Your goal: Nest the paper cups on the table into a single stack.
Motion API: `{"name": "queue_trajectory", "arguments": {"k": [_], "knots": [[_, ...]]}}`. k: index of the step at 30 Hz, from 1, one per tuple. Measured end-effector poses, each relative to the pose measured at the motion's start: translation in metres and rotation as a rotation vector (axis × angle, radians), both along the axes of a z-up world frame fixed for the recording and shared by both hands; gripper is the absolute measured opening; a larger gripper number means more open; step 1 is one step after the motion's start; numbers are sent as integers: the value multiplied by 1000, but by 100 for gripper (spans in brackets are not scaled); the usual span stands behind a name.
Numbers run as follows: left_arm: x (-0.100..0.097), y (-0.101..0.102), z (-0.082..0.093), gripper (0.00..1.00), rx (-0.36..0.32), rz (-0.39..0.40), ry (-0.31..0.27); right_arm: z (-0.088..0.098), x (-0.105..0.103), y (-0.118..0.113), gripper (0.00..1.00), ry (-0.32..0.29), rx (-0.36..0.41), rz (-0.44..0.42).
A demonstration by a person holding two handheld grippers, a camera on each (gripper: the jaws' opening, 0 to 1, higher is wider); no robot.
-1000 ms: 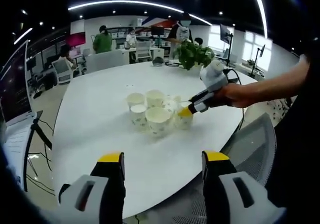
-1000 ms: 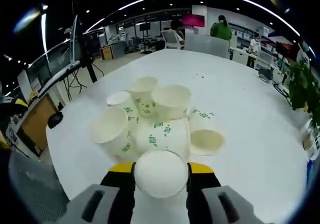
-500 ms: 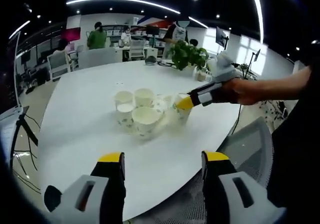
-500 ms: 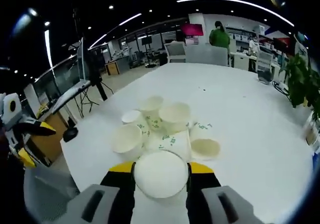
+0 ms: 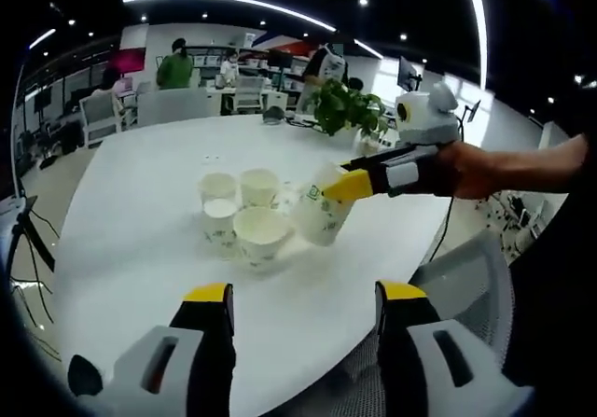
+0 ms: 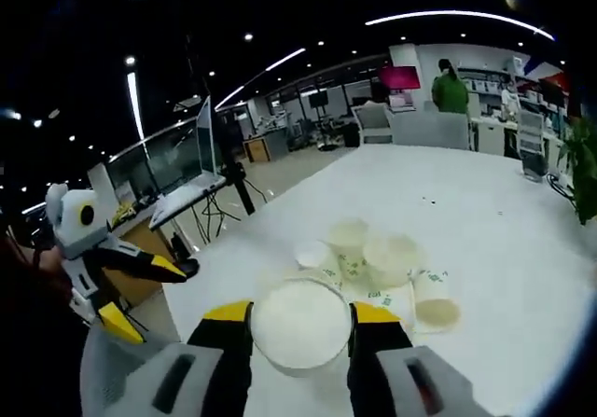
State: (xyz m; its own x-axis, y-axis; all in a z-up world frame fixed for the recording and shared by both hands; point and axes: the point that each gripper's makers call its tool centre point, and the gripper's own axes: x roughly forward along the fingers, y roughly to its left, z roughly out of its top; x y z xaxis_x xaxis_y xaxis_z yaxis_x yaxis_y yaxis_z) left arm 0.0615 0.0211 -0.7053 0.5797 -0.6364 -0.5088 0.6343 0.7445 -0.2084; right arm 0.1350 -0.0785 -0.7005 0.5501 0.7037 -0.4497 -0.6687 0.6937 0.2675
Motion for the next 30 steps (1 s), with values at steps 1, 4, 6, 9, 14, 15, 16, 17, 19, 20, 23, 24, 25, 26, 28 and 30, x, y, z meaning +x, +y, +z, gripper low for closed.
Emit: {"name": "queue_trajectory", "arguments": {"k": [1, 4, 6, 9, 14, 15, 16, 17, 19, 20, 23, 24, 25, 26, 28, 30], "knots": [[1, 0, 0, 60, -2, 2, 1, 3, 0, 4, 38, -3, 8, 12], [5, 2, -4, 60, -10, 7, 1, 12, 0, 17, 38, -7, 39, 44], [6, 0, -2, 60, -10, 8, -3, 21, -1, 26, 38, -2, 85, 65], [11, -1, -2, 59, -22, 6, -10, 34, -2, 36, 38, 6, 149, 88], [16, -4, 2, 56, -45, 5, -23, 52, -6, 53, 38, 20, 229, 135], [16, -5, 4, 55, -53, 2, -27, 55, -7, 56, 38, 32, 254, 144], [16, -6, 5, 55, -56, 1, -29, 61, -8, 60, 38, 42, 285, 154], [17, -6, 6, 54, -59, 1, -35, 64, -8, 62, 38, 52, 311, 162], [18, -6, 9, 54, -68, 0, -46, 72, -11, 68, 38, 85, 369, 183], [19, -6, 12, 53, -76, 0, -53, 73, -9, 68, 38, 79, 371, 178], [20, -6, 23, 51, -94, 7, -76, 79, -4, 70, 38, 104, 429, 172], [21, -6, 25, 51, -102, 10, -88, 82, -3, 70, 38, 105, 443, 176], [22, -5, 27, 50, -104, 14, -96, 83, -2, 71, 38, 99, 450, 184], [22, -5, 32, 49, -108, 16, -108, 84, -4, 73, 38, 119, 465, 194], [23, -7, 39, 48, -112, 11, -136, 85, -5, 76, 38, 126, 469, 206], [26, -7, 39, 47, -100, 2, -157, 86, -6, 78, 38, 132, 473, 221]]}}
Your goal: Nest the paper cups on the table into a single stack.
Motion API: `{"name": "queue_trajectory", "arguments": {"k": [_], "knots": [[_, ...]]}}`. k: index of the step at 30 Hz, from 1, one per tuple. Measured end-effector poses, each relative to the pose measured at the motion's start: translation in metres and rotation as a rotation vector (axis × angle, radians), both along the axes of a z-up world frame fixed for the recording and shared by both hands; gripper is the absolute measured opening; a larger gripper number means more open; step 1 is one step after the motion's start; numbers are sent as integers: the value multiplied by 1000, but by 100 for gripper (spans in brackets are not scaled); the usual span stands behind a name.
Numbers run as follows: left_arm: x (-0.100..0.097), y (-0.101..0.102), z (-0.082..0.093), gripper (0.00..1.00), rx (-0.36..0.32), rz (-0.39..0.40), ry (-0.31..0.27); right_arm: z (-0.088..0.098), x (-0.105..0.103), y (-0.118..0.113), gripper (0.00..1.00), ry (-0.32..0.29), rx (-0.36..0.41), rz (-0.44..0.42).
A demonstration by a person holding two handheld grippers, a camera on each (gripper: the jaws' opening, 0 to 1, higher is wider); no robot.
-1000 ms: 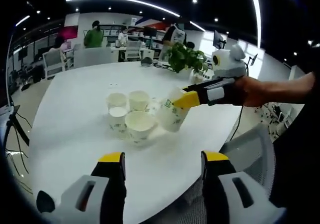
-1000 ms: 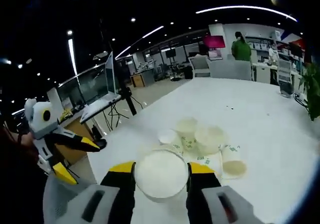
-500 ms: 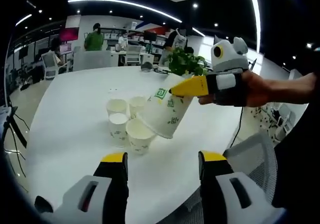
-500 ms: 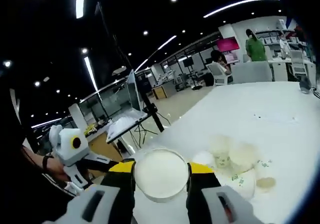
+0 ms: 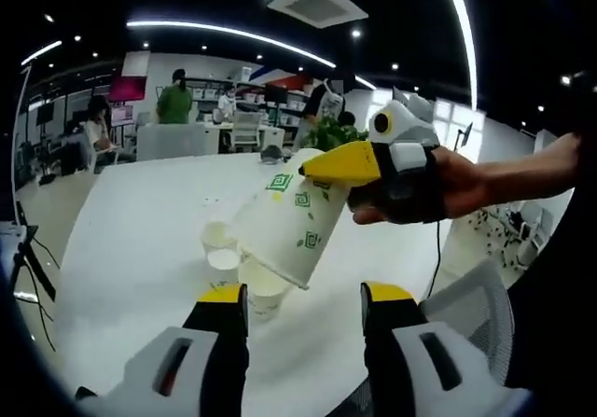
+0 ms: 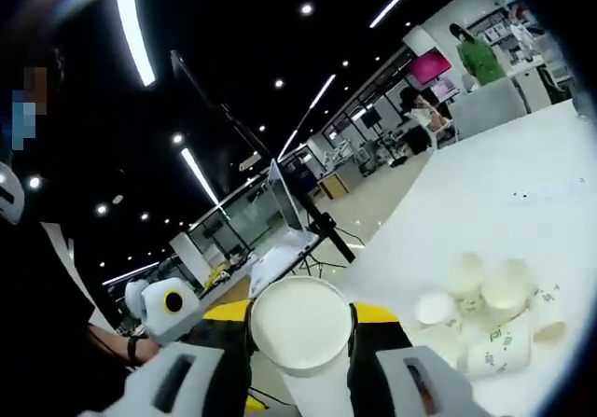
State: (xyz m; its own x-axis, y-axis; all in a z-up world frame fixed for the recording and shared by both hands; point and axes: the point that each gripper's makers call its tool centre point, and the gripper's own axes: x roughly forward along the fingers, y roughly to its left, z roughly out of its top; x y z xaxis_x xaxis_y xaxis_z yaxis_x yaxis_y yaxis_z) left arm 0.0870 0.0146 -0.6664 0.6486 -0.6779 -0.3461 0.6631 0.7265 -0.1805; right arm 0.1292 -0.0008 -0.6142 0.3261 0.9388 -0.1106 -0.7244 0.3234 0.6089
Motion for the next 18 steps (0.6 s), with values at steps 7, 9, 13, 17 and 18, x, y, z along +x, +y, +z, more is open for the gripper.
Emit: {"name": "queue_trajectory", "arguments": {"k": [7, 9, 13, 17, 18], "knots": [[2, -7, 3, 43, 25, -27, -51, 5, -8, 10, 38, 0, 11, 58], [3, -9, 3, 42, 30, -37, -59, 6, -11, 13, 38, 0, 8, 72], [5, -11, 5, 39, 19, -41, -70, 9, -11, 14, 38, 6, 26, 83], [8, -11, 9, 35, 11, -32, -87, 9, -12, 14, 38, 20, 35, 97], [8, -11, 11, 34, 7, -31, -89, 9, -11, 13, 38, 23, 36, 98]]}}
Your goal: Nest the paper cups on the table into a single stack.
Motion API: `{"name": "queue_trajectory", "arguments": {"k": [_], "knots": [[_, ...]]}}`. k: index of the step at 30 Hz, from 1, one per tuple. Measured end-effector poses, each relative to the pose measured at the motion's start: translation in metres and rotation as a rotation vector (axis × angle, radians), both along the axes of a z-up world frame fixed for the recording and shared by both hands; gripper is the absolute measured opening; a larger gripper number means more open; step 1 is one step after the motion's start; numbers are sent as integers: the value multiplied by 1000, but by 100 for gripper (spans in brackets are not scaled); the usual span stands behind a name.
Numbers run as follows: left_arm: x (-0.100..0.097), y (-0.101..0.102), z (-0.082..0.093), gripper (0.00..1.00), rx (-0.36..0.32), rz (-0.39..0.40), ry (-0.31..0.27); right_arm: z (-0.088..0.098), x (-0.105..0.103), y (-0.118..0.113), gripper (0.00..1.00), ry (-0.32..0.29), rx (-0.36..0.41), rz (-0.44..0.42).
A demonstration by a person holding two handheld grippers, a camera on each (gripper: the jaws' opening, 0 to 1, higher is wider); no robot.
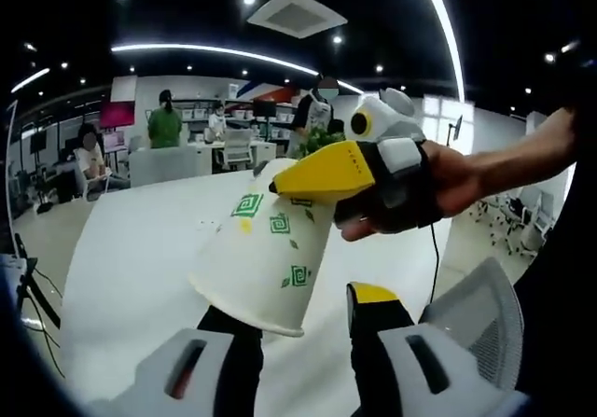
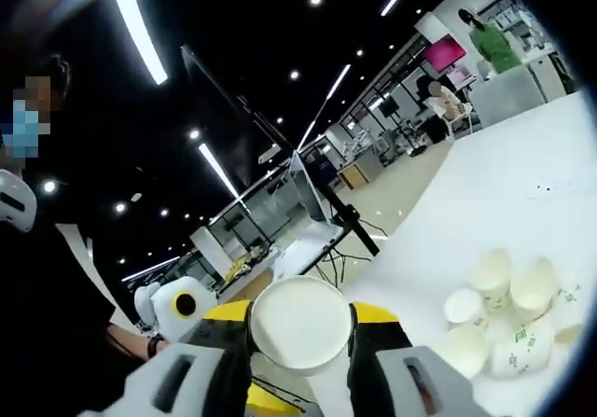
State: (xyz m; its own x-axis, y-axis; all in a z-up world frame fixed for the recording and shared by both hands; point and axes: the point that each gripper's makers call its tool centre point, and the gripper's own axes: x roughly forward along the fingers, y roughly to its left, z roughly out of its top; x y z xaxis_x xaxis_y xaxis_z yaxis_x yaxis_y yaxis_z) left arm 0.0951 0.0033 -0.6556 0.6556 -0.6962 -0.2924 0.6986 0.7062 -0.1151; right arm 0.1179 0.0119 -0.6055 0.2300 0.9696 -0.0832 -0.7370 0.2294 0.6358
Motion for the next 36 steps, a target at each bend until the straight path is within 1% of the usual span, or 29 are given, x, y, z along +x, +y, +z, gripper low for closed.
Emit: {"name": "queue_trajectory", "arguments": {"k": [2, 4, 6, 10, 13, 18, 20, 22, 25, 28, 30, 32, 33, 36], "knots": [[1, 0, 2, 31, -9, 2, -3, -2, -4, 0, 38, 24, 8, 25], [2, -1, 6, 28, -28, -2, -3, -6, -14, 2, 38, 37, -4, 85], [4, -1, 5, 29, -27, -1, -1, -9, -14, 4, 38, 26, -22, 69], [3, 0, 4, 26, -22, -9, 0, -11, -14, 2, 38, 46, -11, 67], [-1, -2, 5, 20, -25, -33, 1, -13, -19, 2, 38, 77, 4, 91], [-11, -5, 2, 12, -5, -84, 4, -18, -22, 2, 39, 95, -2, 114], [-17, -10, 4, 8, -2, -101, 0, -19, -24, 2, 40, 99, -3, 118], [-22, -13, 4, 5, 7, -118, 1, -22, -24, 2, 41, 89, -15, 119], [-25, -14, 2, 3, 15, -127, 13, -26, -27, 2, 42, 59, -39, 123], [-30, -16, -2, 1, 33, -144, 30, -31, -24, 0, 41, 28, -75, 104], [-31, -15, -5, 0, 45, -146, 39, -38, -15, -5, 37, -11, -119, 63], [-32, -15, -8, 0, 53, -146, 47, -40, -15, -6, 32, -10, -135, 54], [-33, -14, -10, 0, 58, -145, 59, -41, -16, -7, 31, -5, -134, 56], [-32, -13, -12, 0, 63, -138, 63, -42, -18, -8, 25, -3, -137, 58]]}}
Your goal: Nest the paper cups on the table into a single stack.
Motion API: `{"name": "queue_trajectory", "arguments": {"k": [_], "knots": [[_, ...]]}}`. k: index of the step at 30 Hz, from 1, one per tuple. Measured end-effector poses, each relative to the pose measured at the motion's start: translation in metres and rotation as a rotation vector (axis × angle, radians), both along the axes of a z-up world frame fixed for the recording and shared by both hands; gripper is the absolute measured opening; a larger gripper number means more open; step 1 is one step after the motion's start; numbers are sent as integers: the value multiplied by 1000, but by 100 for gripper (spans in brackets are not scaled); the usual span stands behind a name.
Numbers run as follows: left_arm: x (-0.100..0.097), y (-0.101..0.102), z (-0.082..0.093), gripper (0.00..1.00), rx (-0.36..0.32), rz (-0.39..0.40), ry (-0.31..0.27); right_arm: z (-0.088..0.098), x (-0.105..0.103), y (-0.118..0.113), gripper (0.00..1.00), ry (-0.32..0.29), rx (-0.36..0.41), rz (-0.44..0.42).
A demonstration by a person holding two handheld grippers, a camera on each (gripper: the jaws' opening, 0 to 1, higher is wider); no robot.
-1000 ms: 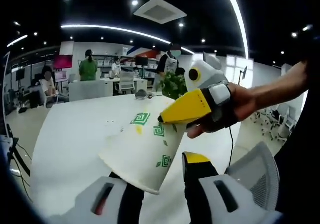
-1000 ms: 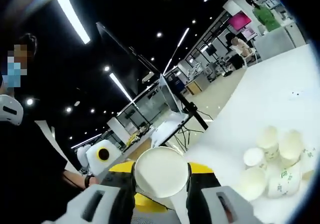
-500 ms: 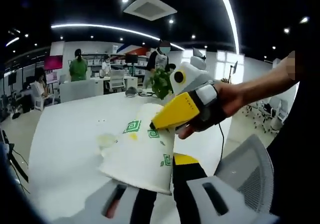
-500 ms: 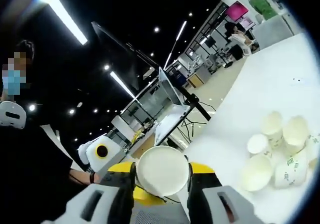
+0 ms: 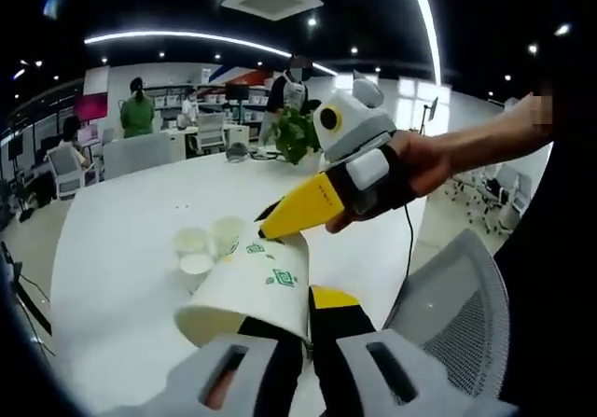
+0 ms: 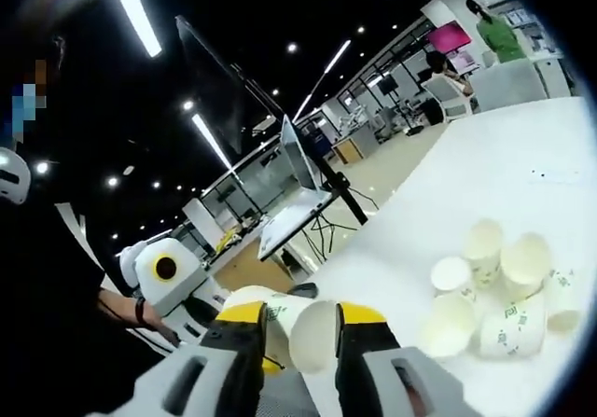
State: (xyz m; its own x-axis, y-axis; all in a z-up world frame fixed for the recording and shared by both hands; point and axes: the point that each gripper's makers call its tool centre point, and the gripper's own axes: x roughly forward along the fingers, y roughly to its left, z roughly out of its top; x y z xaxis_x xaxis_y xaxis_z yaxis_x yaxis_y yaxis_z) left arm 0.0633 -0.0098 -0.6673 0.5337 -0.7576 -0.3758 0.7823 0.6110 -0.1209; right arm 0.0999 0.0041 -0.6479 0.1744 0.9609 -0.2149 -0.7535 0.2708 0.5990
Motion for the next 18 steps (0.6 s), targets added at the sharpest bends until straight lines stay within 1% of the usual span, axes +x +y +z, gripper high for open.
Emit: {"name": "queue_trajectory", "arguments": {"k": [6, 8, 18], "knots": [[2, 1, 0, 0, 2, 7, 3, 0, -1, 2, 20, 29, 18, -15], [4, 2, -2, 0, 13, 10, 1, -4, -2, 3, 16, 38, 9, -16], [4, 8, -11, 0, 47, -2, 13, -7, -4, 4, 15, 57, 24, -38]]}}
